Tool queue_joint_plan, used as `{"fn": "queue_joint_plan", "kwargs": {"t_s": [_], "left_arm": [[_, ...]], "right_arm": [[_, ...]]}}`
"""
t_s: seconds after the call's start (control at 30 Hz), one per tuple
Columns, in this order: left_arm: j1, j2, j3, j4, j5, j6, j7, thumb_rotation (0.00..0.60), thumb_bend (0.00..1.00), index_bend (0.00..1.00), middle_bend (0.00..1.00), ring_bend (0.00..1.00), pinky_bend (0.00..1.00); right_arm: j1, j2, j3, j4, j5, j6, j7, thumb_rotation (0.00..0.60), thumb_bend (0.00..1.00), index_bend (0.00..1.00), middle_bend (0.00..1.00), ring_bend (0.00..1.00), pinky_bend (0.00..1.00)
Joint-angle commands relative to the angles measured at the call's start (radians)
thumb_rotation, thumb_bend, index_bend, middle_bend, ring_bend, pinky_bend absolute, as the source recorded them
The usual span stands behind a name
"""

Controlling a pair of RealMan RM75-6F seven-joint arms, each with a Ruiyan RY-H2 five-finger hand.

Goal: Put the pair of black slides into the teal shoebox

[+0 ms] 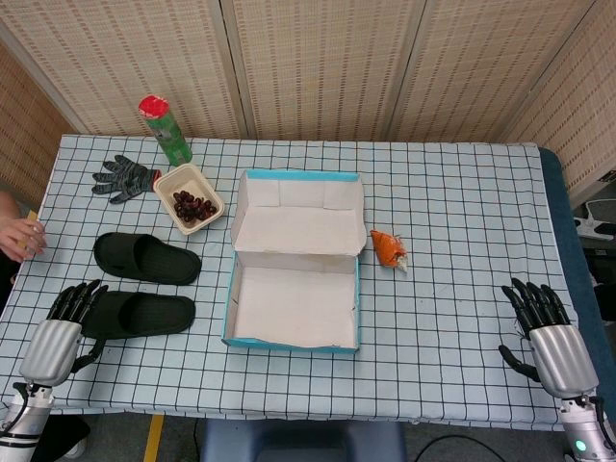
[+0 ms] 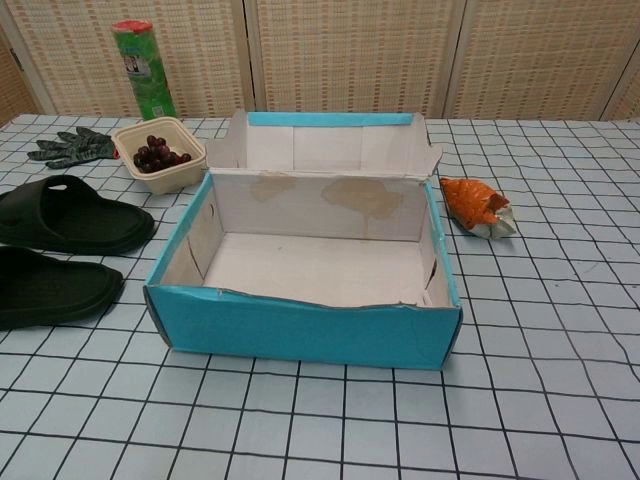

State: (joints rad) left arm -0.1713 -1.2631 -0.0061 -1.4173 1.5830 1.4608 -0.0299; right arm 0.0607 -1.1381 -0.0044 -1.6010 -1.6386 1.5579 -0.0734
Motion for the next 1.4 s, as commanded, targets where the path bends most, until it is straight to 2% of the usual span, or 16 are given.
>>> {"fn": "queue_joint_plan", "kwargs": {"t_s": [0.03, 0.13, 0.23, 0.4, 0.53, 0.73, 1.17, 1.3, 1.4], "left_arm": [[-0.001, 0.0, 0.004, -0.004, -0.005, -0.012, 0.007, 0.6, 0.42, 0.0, 0.0, 0.0, 0.08], [-0.01, 0.001, 0.013, -0.021, -0.017, -0.052, 0.003, 0.6, 0.41, 0.0, 0.0, 0.0, 0.08], [-0.036, 0.009, 0.024, -0.048, -0.055, -0.148, -0.015, 0.6, 0.39, 0.0, 0.0, 0.0, 0.09], [-0.087, -0.013, 0.002, -0.054, -0.127, -0.263, 0.042, 0.6, 0.35, 0.0, 0.0, 0.0, 0.08], [-0.122, -0.057, -0.021, -0.009, -0.191, -0.329, 0.122, 0.6, 0.34, 0.0, 0.0, 0.0, 0.07], [-0.14, -0.129, -0.049, 0.065, -0.287, -0.357, 0.262, 0.6, 0.33, 0.0, 0.0, 0.0, 0.06], [-0.165, -0.133, -0.072, 0.071, -0.456, -0.456, 0.343, 0.6, 0.34, 0.0, 0.0, 0.0, 0.08], [-0.173, -0.135, -0.067, 0.084, -0.484, -0.486, 0.348, 0.6, 0.34, 0.0, 0.0, 0.0, 0.11], [-0.172, -0.152, -0.067, 0.11, -0.474, -0.459, 0.353, 0.6, 0.34, 0.0, 0.0, 0.02, 0.14]], "right_arm": [[-0.001, 0.004, -0.001, -0.001, -0.004, 0.001, 0.008, 0.6, 0.15, 0.0, 0.0, 0.0, 0.0], [-0.004, 0.013, -0.003, -0.006, -0.014, 0.01, 0.025, 0.6, 0.15, 0.0, 0.0, 0.0, 0.0], [-0.01, 0.024, -0.005, -0.013, -0.026, 0.026, 0.049, 0.6, 0.15, 0.0, 0.0, 0.0, 0.0], [-0.015, 0.038, -0.01, -0.018, -0.041, 0.035, 0.079, 0.6, 0.15, 0.0, 0.0, 0.0, 0.0], [-0.013, 0.045, -0.014, -0.019, -0.049, 0.03, 0.093, 0.6, 0.15, 0.0, 0.0, 0.0, 0.0], [-0.017, 0.051, -0.011, -0.022, -0.048, 0.035, 0.1, 0.6, 0.15, 0.0, 0.0, 0.0, 0.0], [-0.014, 0.046, -0.007, -0.023, -0.039, 0.019, 0.088, 0.6, 0.15, 0.0, 0.0, 0.0, 0.0], [-0.014, 0.044, -0.006, -0.023, -0.038, 0.016, 0.083, 0.6, 0.15, 0.0, 0.0, 0.0, 0.0], [-0.015, 0.044, -0.005, -0.024, -0.035, 0.014, 0.079, 0.6, 0.15, 0.0, 0.0, 0.0, 0.0]]}}
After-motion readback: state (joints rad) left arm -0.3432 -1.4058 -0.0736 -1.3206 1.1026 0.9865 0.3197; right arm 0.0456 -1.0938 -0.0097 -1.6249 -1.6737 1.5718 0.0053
